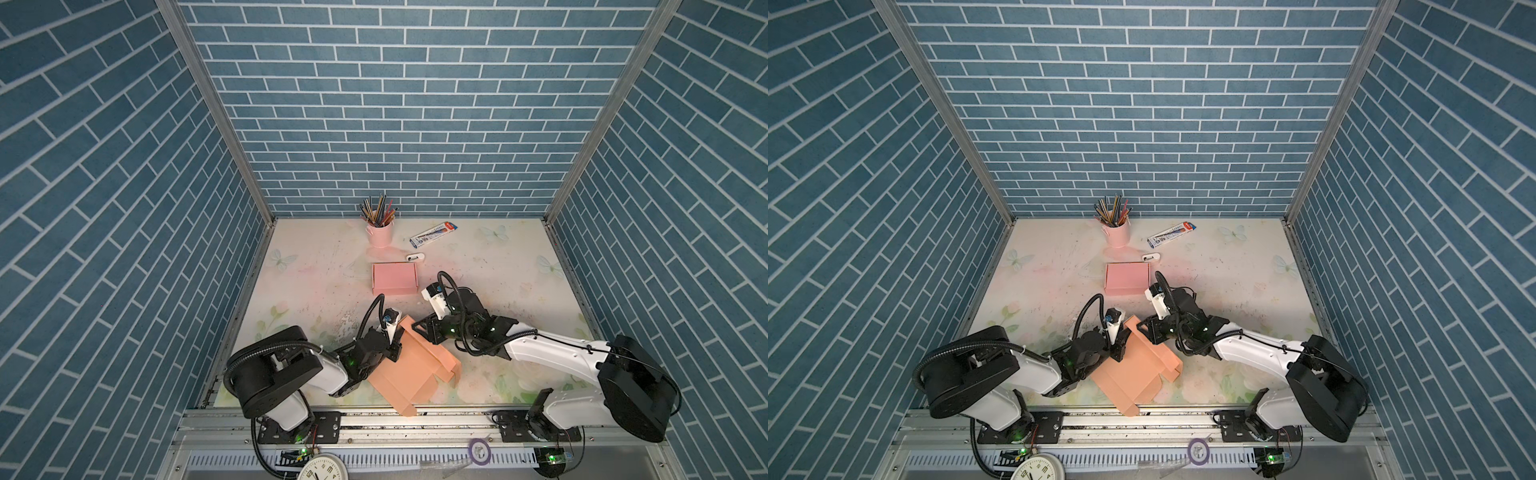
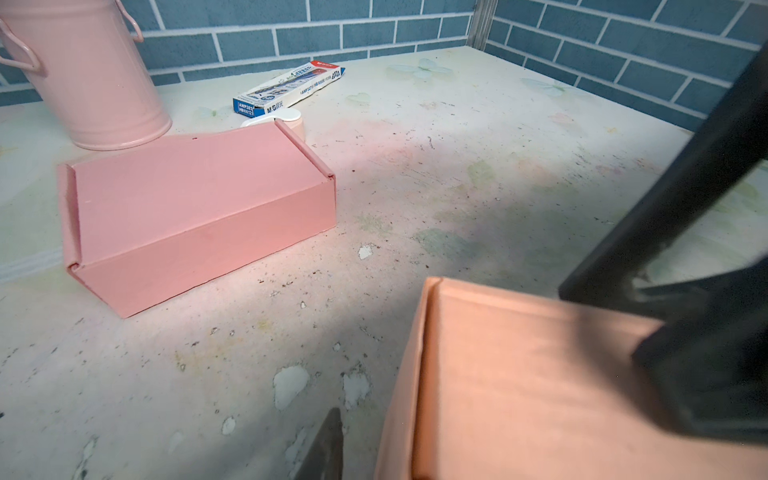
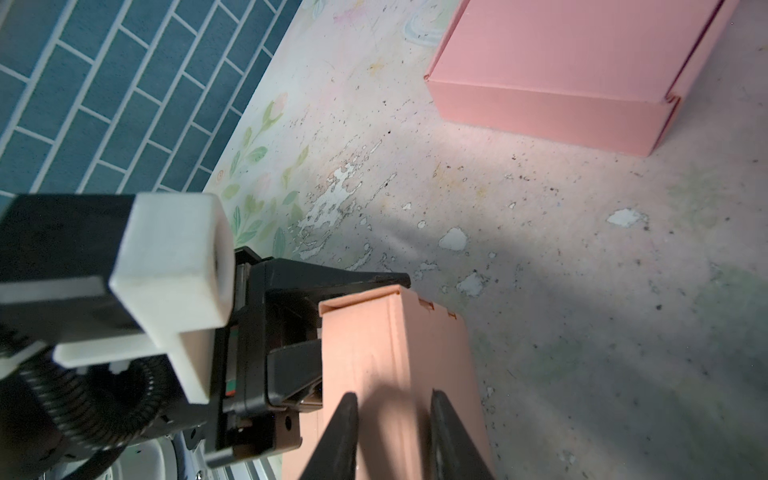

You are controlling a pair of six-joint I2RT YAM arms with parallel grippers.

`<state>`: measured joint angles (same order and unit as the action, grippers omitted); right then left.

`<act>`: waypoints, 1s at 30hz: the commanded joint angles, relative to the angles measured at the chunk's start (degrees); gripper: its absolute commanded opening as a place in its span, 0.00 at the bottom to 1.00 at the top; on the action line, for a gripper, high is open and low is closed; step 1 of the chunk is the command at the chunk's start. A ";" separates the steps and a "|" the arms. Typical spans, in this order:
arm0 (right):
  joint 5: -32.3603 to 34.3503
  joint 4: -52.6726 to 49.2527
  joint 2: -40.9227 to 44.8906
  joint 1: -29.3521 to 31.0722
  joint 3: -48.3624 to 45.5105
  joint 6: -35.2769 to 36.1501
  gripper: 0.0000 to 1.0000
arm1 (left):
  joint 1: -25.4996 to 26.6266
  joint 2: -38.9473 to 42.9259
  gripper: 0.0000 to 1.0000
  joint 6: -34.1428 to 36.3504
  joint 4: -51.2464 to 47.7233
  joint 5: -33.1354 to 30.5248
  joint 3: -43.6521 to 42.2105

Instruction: Fold the paper box

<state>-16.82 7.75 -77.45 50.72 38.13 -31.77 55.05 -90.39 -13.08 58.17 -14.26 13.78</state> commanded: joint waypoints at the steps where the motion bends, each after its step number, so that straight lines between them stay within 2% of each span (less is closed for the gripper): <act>1: 1.30 -1.60 1.19 0.24 -1.04 -1.79 0.31 | 0.30 -0.43 0.25 0.05 1.06 -0.83 1.37; 10: 0.99 -0.84 1.13 0.21 -1.38 -2.59 0.30 | 0.10 -3.84 0.26 0.66 1.47 -1.58 3.41; 19: 1.34 -1.21 2.07 0.25 -1.25 -2.46 0.29 | -0.19 -5.13 0.20 2.04 2.68 -1.91 5.17; 24: 3.62 -2.74 2.61 0.05 -1.33 -1.89 0.29 | -0.50 -6.11 0.21 3.37 2.80 -2.03 7.01; 30: 4.42 -3.12 2.54 -0.18 -1.48 -2.33 0.29 | -1.70 -7.71 0.24 1.60 5.10 0.51 5.64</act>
<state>-13.74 6.72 -75.72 50.72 37.76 -32.84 54.17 -97.23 -10.85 59.86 -14.79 19.97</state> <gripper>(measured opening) 0.288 0.240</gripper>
